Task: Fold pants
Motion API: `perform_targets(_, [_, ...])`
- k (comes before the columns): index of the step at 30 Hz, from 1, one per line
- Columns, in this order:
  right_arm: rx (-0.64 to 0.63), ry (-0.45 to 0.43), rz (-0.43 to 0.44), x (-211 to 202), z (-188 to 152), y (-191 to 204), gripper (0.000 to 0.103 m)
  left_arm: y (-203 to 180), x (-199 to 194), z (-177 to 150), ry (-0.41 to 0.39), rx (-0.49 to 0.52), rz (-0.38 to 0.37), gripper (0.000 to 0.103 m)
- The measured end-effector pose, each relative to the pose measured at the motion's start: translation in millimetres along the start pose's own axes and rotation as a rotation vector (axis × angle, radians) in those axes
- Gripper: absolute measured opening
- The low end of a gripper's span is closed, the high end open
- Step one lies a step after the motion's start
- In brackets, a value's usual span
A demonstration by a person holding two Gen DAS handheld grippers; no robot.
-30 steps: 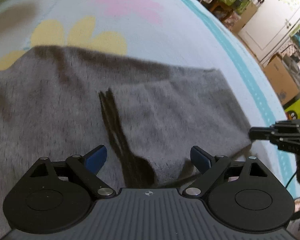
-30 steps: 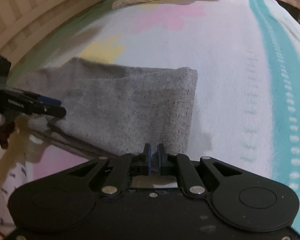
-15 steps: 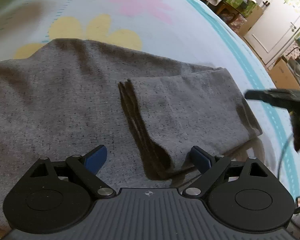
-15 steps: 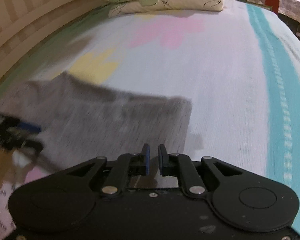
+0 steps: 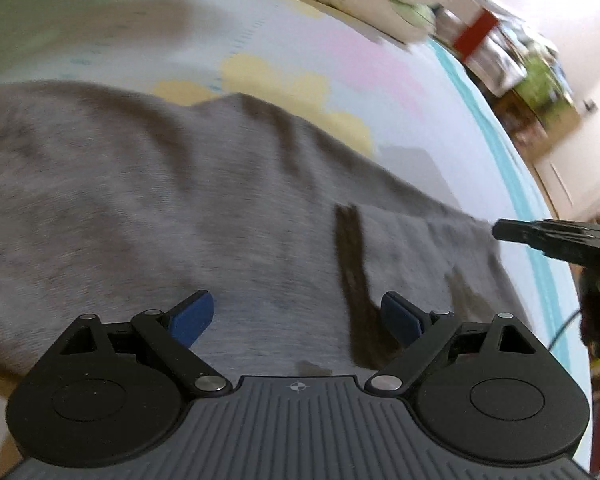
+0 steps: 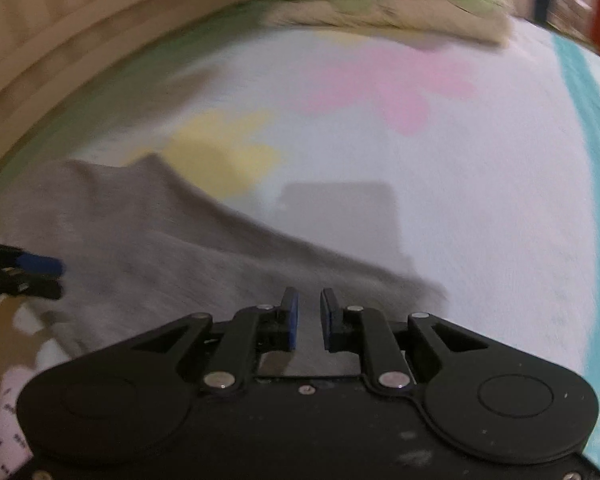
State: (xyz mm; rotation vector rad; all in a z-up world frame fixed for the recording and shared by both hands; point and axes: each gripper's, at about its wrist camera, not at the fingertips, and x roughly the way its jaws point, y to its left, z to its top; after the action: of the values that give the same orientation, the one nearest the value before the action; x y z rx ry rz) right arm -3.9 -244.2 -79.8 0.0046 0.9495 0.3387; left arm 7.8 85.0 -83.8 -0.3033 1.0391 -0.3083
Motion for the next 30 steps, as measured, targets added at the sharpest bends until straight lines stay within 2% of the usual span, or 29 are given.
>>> perform_targets(3, [-0.111,0.04,0.109,8.2,25.4,27.2,0.016,12.0,-3.2,0.7,-0.017,-0.027,0.027,0.091])
perform_targets(6, [-0.242,0.135,0.225,24.8,50.7,57.8,0.015,19.7,-1.0,-0.4,-0.016,-0.036,0.034,0.091])
perform_targets(9, [-0.354,0.215,0.298,46.4,71.4,86.8,0.015,15.4,0.5,-2.4,-0.013,0.002,0.047,0.091])
perform_targets(11, [-0.401,0.222,0.326,59.3,82.0,103.5,0.015,11.1,-0.2,-5.0,-0.016,0.033,0.059,0.092])
perform_targets(14, [-0.413,0.169,0.354,81.4,98.9,123.9,0.015,11.5,-2.6,-8.3,-0.028,0.027,0.052,0.092])
perform_targets(19, [-0.334,0.109,0.359,129.0,122.8,151.6,0.015,16.6,-5.1,-8.7,-0.031,-0.005,0.033,0.092])
perform_targets(25, [-0.266,0.119,0.304,173.6,136.2,158.3,0.015,24.0,-8.9,-11.9,-0.038,-0.021,0.017,0.092])
perform_targets(28, [-0.236,0.136,0.249,197.5,139.9,157.1,0.015,22.8,-10.5,-15.2,-0.042,-0.002,0.023,0.092])
perform_targets(30, [-0.22,0.135,0.227,209.1,142.6,154.1,0.004,21.4,-11.2,-16.8,-0.044,0.008,0.026,0.092])
